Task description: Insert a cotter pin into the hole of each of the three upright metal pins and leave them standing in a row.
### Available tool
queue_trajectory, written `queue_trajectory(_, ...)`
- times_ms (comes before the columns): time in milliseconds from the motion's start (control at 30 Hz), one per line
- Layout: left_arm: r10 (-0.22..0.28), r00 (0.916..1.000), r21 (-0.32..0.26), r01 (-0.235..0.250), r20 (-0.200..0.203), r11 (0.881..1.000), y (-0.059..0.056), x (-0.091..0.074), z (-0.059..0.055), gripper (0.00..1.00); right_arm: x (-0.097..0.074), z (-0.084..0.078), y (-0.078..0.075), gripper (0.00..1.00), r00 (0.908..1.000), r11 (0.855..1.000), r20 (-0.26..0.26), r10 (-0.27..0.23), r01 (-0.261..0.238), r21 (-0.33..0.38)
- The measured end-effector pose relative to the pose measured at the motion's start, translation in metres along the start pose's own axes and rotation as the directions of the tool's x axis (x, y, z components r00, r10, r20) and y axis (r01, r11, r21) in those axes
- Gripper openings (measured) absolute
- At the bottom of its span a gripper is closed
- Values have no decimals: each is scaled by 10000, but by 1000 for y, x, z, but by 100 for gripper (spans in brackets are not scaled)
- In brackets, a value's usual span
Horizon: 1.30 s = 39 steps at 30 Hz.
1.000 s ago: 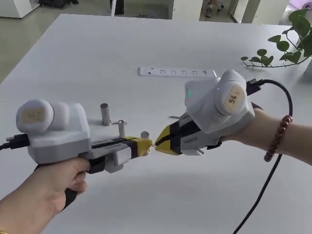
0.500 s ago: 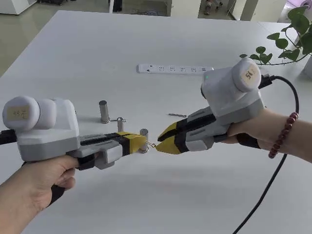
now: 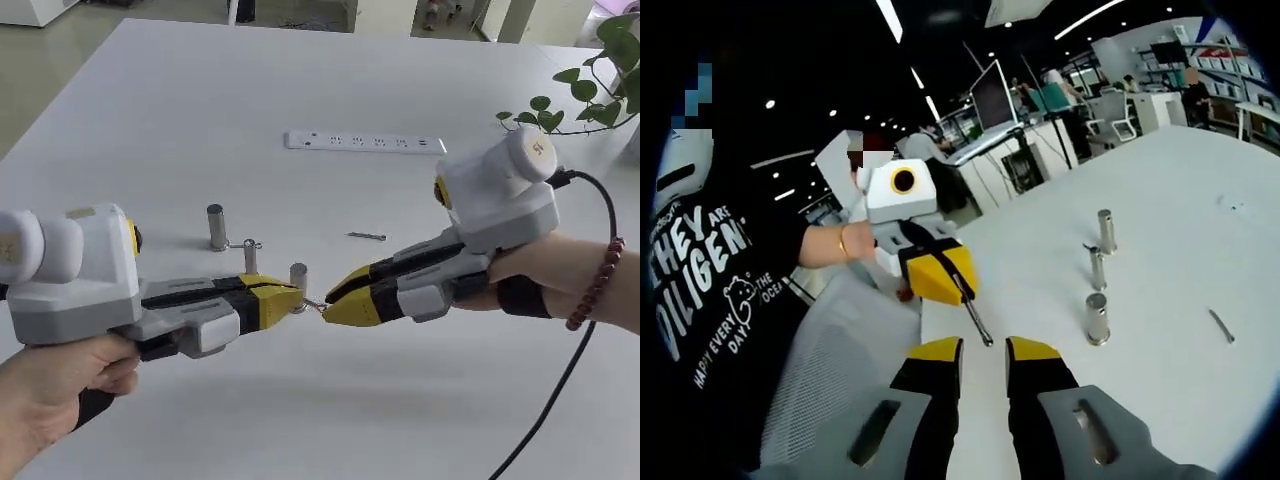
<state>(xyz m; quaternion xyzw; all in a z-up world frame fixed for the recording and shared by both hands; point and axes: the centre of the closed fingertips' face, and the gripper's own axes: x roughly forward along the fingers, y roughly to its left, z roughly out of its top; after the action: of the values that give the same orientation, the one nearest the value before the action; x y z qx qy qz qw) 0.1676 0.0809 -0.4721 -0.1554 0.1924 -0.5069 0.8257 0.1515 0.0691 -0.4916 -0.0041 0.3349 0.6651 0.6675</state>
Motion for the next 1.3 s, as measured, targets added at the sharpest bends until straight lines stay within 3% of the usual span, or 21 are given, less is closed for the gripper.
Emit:
queue_trajectory(133,-433,9990,-3,433,69,9991,-7,0,0,0,0,-1,9,11,9990,9989,47,451,-451,150)
queue_trajectory(367,-1053,9943,-62,1054,143,9944,-18,-2,1,0,-1,-6,15,7,9973,9973,-83,734,-734,73)
queue_trajectory(700,-1260,9920,-149,1261,122,9919,-22,-2,-1,0,2,-4,21,0,9953,9953,-57,963,-963,-41)
queue_trajectory(967,-1074,9942,-231,1076,115,9939,-18,-3,-2,1,2,-2,18,0,9976,9954,-426,542,-574,-769)
queue_trajectory(1167,-740,9973,305,739,17,9968,-13,-2,-4,2,3,-3,13,0,9966,9886,-819,6,-129,-1499)
queue_trajectory(1300,-163,9998,790,171,-105,9967,-4,-1,-6,5,3,-6,7,0,9900,9736,-1317,-512,202,-2274)
